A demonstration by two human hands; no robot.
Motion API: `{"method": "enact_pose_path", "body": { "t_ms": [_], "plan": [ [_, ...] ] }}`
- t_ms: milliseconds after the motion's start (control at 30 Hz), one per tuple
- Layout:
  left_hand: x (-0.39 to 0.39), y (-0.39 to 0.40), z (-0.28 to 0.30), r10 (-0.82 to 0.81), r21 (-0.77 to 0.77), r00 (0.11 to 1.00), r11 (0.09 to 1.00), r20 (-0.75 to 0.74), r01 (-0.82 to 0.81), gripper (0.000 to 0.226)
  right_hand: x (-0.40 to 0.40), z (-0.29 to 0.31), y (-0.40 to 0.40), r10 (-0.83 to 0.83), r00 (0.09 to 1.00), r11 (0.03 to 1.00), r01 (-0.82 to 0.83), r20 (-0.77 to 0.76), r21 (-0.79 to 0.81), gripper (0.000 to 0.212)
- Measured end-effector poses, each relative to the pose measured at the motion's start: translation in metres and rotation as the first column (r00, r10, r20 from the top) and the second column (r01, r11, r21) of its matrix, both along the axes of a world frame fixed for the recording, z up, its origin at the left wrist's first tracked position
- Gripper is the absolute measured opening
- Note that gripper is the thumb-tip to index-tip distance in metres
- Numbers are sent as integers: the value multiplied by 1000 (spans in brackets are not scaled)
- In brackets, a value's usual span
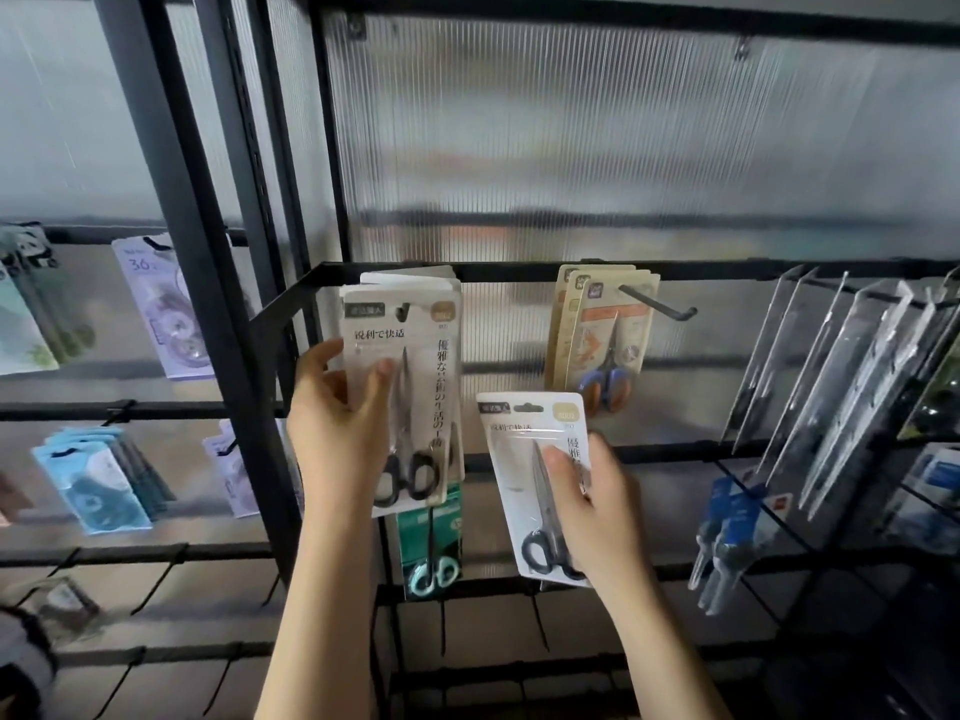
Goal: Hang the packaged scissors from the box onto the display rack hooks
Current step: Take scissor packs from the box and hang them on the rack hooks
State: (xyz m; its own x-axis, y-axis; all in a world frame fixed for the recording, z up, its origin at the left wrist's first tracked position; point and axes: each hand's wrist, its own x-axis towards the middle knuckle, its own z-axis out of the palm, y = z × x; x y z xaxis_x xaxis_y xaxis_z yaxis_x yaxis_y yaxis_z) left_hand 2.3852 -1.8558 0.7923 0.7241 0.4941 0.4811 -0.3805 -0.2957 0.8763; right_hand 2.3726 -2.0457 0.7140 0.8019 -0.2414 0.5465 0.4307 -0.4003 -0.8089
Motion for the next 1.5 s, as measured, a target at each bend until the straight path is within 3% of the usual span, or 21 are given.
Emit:
{"method": "enact_pose_path", "body": {
  "t_ms": [200, 433, 600, 933, 1300, 1500],
  "plan": [
    [-19, 2, -10, 61, 68, 997, 996, -37, -58, 48, -4, 29, 6, 83, 995, 996, -84, 46, 24, 14],
    [-47, 4, -9, 128, 213, 991, 968, 42, -134, 40, -11, 83, 31, 203, 960, 972, -221, 191, 75, 5],
    [-58, 8, -5, 152, 266, 985, 949, 78, -167, 34, -14, 95, 56, 321, 927, 940, -337, 194, 58, 9],
    [-63, 12, -12, 155, 246, 987, 956, 45, -161, 32, -8, 85, 79, 296, 954, 954, -297, 49, 28, 25],
    [-62, 12, -20, 133, 253, 990, 957, 38, -139, 30, 0, 83, 84, 269, 963, 961, -268, -14, 70, 24],
    [-56, 1, -28, 131, 245, 988, 958, 82, -148, 24, 14, 84, 81, 230, 972, 973, -230, -39, 6, 19]
  ]
}}
